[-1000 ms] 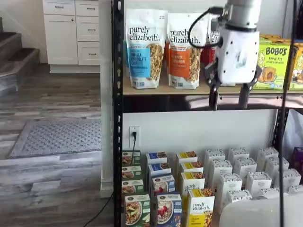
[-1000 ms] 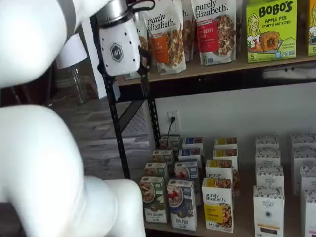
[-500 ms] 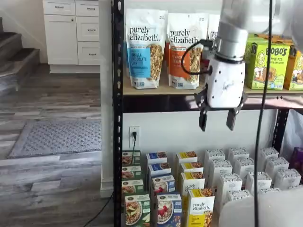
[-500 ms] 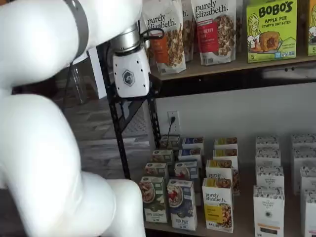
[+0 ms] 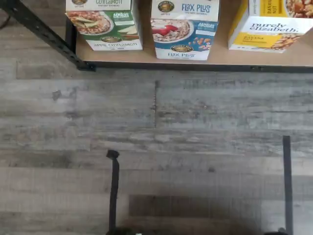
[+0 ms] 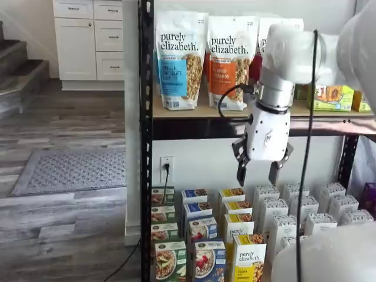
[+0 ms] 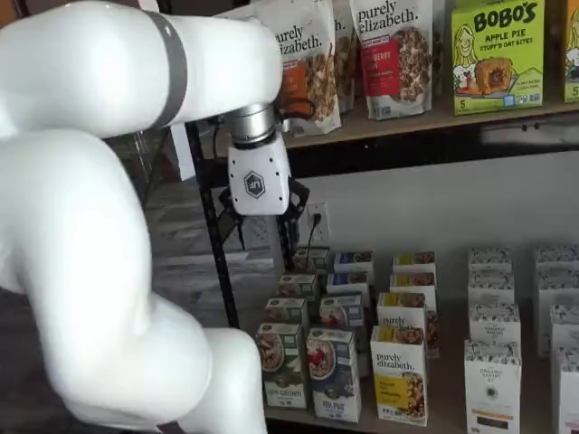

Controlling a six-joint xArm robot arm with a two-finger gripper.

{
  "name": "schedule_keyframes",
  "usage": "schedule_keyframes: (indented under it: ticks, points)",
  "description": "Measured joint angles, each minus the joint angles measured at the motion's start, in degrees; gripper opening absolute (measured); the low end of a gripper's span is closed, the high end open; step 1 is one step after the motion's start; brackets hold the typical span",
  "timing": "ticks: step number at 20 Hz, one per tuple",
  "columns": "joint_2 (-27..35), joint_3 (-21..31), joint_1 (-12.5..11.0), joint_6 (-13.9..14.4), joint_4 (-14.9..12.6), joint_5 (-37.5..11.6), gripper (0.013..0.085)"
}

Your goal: Pick up the blue and white box that is on the bottom shelf, the second box from the left

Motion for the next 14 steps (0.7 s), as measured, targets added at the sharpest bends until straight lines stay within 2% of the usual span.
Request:
schedule_keyframes:
  ticks: [9,14]
  points:
    - [8.70,1.78,1.01,-0.40,1.64,-9.74,0.0850]
    - [14.31,1.43,2.26,0.49,1.45,-14.48,0.0850]
